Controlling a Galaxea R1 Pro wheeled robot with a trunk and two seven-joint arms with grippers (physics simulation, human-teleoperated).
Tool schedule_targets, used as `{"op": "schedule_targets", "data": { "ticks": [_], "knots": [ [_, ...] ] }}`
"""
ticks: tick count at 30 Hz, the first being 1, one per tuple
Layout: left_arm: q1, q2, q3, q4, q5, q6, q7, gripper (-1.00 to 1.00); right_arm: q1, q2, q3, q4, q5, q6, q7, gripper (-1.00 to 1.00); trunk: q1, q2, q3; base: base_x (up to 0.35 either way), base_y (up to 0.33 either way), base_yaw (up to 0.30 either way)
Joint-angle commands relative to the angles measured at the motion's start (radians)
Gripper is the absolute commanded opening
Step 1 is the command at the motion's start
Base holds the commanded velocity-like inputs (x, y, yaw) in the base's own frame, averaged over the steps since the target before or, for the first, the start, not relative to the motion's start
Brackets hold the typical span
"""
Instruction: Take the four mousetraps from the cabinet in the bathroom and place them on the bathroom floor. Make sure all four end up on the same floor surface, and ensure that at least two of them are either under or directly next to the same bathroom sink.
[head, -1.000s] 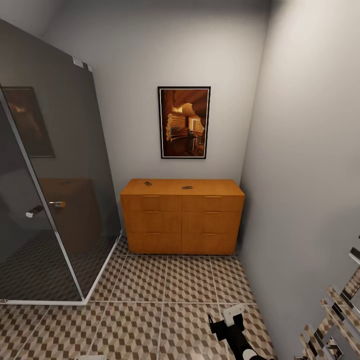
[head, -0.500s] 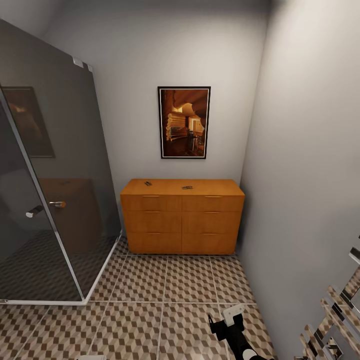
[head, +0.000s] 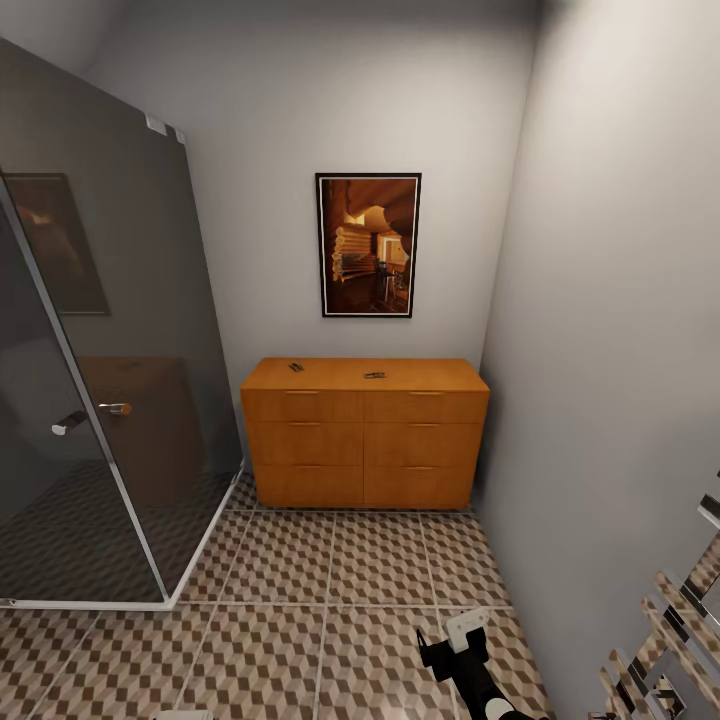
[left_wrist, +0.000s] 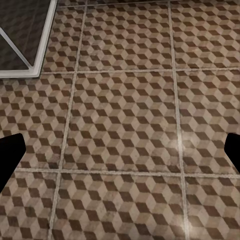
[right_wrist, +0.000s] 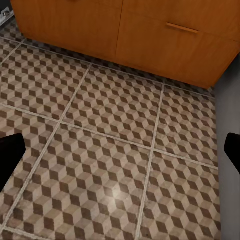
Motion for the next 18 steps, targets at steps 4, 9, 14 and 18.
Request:
{"op": "schedule_targets", "data": {
  "ticks": [4,9,14,18],
  "knots": [
    [-0.001,0.000,-0.008,0.004,0.008,-0.005,-0.002,1.00,0.000,0.000,0.003,0.001,0.010,-0.001,-0.009,1.00,0.000,-0.001,0.000,0.000,0.000,0.000],
    [-0.001,0.000,-0.008,0.004,0.008,-0.005,-0.002,1.00,0.000,0.000,0.003,0.001,0.010,-0.001,-0.010,1.00,0.000,-0.001,0.000,0.000,0.000,0.000],
    [-0.001,0.000,-0.008,0.004,0.008,-0.005,-0.002,1.00,0.000,0.000,0.003,0.001,0.010,-0.001,-0.010,1.00,0.000,-0.001,0.000,0.000,0.000,0.000],
    [-0.001,0.000,-0.008,0.004,0.008,-0.005,-0.002,1.00,0.000,0.000,0.003,0.001,0.010,-0.001,-0.010,1.00,0.000,-0.001,0.000,0.000,0.000,0.000]
  ]
}}
